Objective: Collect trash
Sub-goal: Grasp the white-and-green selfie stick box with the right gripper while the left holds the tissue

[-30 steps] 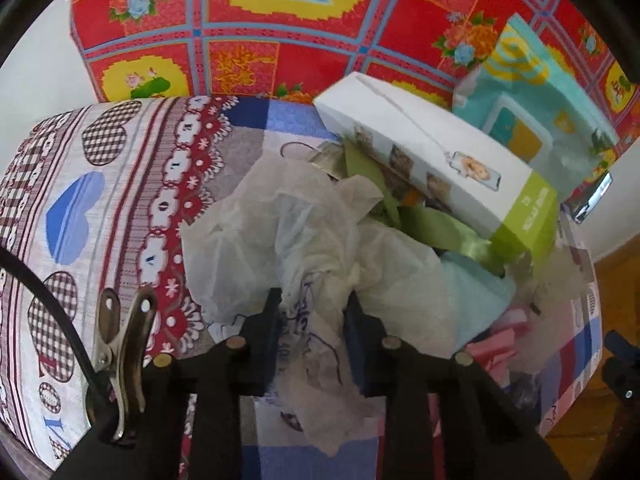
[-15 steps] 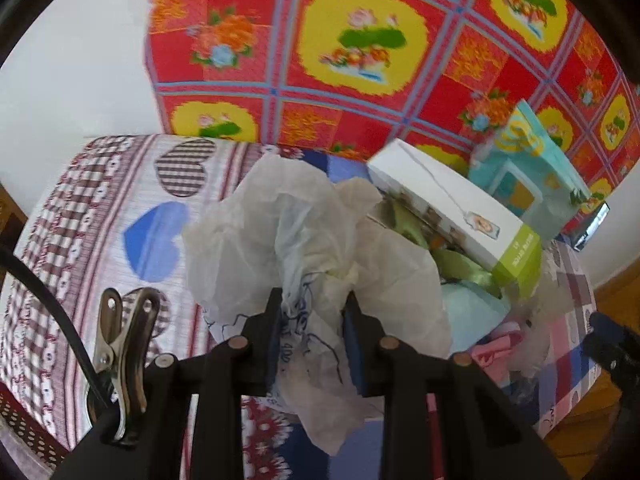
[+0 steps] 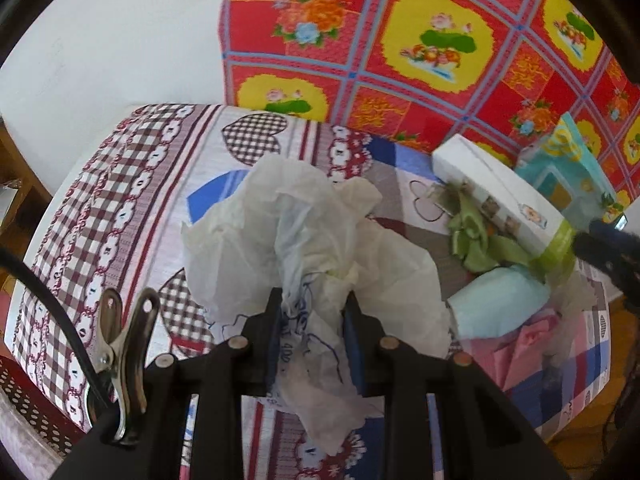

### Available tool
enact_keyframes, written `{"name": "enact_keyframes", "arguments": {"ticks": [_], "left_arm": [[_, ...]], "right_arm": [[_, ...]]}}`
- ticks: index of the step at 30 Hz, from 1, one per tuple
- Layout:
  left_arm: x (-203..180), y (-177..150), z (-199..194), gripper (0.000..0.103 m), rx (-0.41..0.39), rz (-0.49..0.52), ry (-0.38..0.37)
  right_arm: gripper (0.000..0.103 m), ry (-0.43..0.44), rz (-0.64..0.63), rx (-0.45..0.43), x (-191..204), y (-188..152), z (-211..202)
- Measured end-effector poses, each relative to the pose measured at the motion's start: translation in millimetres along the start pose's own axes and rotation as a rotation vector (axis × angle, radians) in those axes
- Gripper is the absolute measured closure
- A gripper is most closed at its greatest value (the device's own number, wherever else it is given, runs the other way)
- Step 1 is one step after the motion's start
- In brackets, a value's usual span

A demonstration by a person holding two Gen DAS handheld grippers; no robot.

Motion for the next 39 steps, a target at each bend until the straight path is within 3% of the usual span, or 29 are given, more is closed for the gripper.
{"name": "enact_keyframes", "arguments": {"ticks": [6, 17, 24, 31, 36, 39], "left_arm": [[12, -3, -1, 0.074, 0.002, -0.019, -0.004], [32, -3, 5, 0.074, 0.018, -0.072, 0.012], [38, -6, 7, 0.074, 0.025, -0.105, 0.020], [36, -6, 5, 0.074, 0.019, -0.107, 0.017], [33, -5, 3, 0.074, 0.017, -0.085, 0.015], [33, -6, 5, 0.074, 0.023, -0.078, 0.011]], "right_arm": [[0.017, -0.095, -0.108, 0.018, 6, 19, 32], [0.017, -0.171, -0.258, 0.103, 8, 12, 58], [0.017, -0.236, -0.285, 0.082, 14, 11, 50], [0.017, -0.221, -0.210, 0.066, 18, 5, 48], [0.017, -0.358, -0.309, 0.022, 13, 7, 50], [0.017, -0.371, -0.325, 0.030, 9, 9, 54]]}}
Point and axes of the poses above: each gripper's, at about its wrist camera, not at the fingertips, and z roughly the way its jaws point, x to its left, y to its top, the point moved 10 cm from there along z, roughly the way its jaws point, and after that the axes turned 11 degrees about -y, right-handed, at the moved point
